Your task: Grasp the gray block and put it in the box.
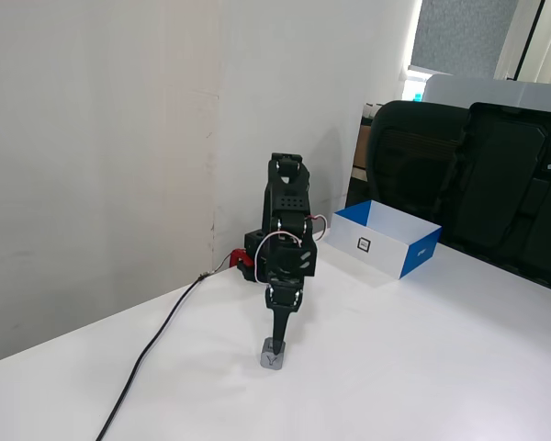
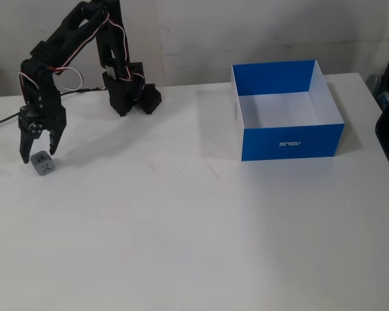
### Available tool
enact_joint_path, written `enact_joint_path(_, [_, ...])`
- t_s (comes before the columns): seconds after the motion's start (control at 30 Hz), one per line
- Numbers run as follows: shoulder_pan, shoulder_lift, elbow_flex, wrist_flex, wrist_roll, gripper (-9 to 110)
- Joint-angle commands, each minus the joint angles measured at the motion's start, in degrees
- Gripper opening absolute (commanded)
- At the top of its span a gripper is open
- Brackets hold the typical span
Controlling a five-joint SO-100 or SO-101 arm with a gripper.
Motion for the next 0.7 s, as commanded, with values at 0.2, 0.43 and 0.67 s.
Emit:
enact_joint_path(0.2, [0.2, -1.4, -1.1, -1.7, -0.3, 26])
enact_joint_path(0.43, [-0.2, -2.5, -1.0, -2.6, -0.4, 26])
enact_joint_path(0.67, [-0.3, -3.7, -1.1, -2.6, -0.8, 23])
